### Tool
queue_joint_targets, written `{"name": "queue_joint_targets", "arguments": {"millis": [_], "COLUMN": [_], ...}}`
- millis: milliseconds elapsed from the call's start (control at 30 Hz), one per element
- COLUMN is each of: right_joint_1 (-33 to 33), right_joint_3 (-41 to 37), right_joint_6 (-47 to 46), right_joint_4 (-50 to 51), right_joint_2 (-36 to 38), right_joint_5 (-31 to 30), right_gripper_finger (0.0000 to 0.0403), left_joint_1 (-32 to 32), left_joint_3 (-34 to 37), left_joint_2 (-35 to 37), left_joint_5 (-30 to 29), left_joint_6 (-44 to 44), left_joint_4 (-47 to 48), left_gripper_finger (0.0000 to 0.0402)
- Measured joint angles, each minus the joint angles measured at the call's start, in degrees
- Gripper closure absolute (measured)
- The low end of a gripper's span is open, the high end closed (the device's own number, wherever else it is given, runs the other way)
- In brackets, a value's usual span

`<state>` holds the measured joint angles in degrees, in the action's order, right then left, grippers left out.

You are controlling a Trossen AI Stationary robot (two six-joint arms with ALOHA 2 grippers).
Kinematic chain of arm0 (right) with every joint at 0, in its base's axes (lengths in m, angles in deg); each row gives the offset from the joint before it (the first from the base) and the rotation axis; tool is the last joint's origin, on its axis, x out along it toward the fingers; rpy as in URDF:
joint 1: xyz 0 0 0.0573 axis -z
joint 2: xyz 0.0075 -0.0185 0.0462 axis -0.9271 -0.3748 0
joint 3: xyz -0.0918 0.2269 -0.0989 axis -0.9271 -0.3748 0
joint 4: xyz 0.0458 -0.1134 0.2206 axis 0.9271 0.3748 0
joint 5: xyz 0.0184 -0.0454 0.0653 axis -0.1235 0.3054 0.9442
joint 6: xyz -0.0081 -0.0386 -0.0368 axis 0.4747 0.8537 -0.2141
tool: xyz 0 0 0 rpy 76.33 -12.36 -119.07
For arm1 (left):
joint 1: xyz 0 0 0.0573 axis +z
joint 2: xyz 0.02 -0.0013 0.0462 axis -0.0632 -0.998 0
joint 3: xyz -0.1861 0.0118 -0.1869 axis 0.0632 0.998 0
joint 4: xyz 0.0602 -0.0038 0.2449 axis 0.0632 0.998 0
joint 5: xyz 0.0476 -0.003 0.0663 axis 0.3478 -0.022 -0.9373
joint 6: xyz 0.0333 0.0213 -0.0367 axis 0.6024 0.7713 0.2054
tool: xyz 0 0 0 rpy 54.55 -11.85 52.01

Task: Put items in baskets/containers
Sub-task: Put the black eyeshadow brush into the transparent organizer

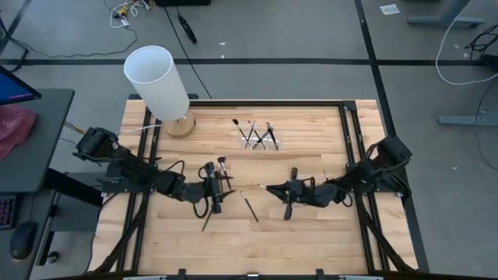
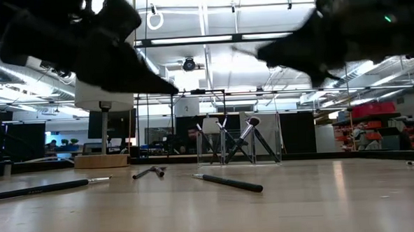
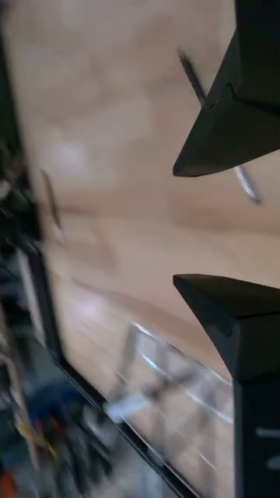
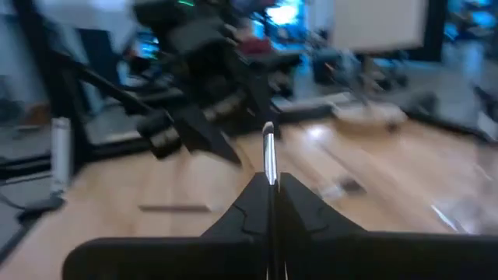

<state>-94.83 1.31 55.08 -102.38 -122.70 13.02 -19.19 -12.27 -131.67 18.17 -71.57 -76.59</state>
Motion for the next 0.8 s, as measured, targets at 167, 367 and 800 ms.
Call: {"name": "queue_joint_targets", "arguments": {"millis": [167, 367, 800], "right_joint_1": [2.88, 4.84, 6.05], "right_joint_3": [7.27, 12.99, 14.7], "right_joint_6": [8.31, 13.59, 15.0], "right_joint_4": [0.71, 2.04, 3.42], "right_joint_2": [-0.93, -2.18, -2.27], "right_joint_5": [10.28, 15.43, 18.06], "right_gripper_finger": [0.0392, 0.0391, 0.039], "left_joint_1": [2.22, 2.77, 1.39], "left_joint_3": [0.0, 0.0, 0.0], "left_joint_2": [0.0, 0.0, -0.02], "left_joint_5": [7.69, 12.01, 20.42], "left_joint_6": [6.26, 9.4, 10.01], "left_joint_4": [-9.98, -22.1, -32.82], "left_gripper_finger": [0.0182, 0.0182, 0.0197]}}
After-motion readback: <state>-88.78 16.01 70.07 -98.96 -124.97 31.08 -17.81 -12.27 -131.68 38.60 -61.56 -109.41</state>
